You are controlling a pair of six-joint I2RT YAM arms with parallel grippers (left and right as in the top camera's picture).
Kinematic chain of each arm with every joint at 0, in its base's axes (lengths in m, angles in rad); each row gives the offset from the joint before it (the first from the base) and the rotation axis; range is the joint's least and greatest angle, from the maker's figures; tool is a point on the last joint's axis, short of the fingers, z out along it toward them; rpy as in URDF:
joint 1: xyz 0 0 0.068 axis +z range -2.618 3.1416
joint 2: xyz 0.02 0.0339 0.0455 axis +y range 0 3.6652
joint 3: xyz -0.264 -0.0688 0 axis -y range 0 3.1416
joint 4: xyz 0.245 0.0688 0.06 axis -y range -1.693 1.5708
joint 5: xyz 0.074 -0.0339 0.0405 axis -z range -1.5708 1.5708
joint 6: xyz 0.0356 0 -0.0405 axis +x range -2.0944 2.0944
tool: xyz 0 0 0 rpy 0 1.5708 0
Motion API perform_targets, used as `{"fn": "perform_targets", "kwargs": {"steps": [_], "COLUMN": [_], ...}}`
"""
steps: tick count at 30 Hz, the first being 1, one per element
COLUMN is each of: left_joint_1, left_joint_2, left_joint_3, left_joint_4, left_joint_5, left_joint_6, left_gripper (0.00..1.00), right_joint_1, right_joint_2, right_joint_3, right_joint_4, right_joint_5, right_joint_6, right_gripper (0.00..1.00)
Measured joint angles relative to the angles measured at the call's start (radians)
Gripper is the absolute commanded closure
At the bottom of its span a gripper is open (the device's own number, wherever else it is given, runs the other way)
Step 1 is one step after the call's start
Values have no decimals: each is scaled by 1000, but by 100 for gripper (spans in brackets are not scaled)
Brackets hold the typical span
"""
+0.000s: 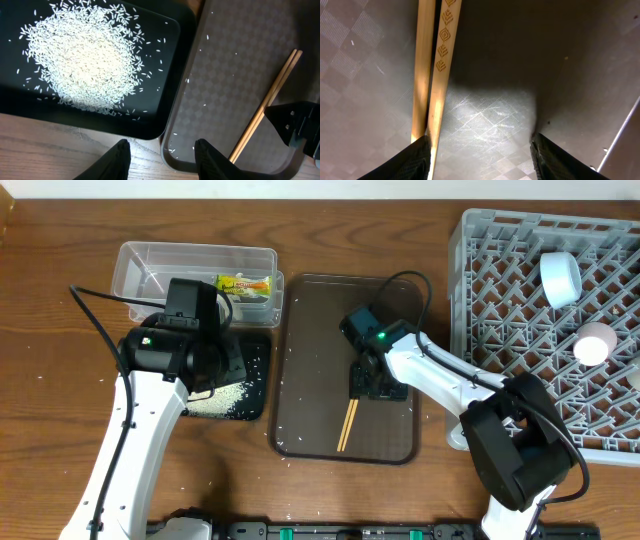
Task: Sort waste into correct bins and load items into the dishwasher rack
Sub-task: 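Reach the right gripper to the chopsticks and grasp one chopstick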
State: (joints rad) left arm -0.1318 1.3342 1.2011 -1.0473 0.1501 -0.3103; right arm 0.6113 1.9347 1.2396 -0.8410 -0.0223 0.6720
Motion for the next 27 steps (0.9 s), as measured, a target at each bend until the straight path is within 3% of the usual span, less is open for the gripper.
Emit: {"fn": "perform_targets", "kwargs": {"steps": [24, 27], "left_joint_1": [0, 0], "left_joint_2": [0, 0], "left_joint_3": [0, 0], "left_joint_4": [0, 0], "left_joint_5": [0, 0], "left_joint_6": [0, 0], "left_gripper": [55, 55], "right_joint_1": [1, 1], "right_joint_2": [2, 2], "right_joint_3": [-17, -17], "right_joint_4": [50, 42], "right_joint_5": [76, 77], "right_joint_6": [56, 56], "right_gripper": [39, 52]}}
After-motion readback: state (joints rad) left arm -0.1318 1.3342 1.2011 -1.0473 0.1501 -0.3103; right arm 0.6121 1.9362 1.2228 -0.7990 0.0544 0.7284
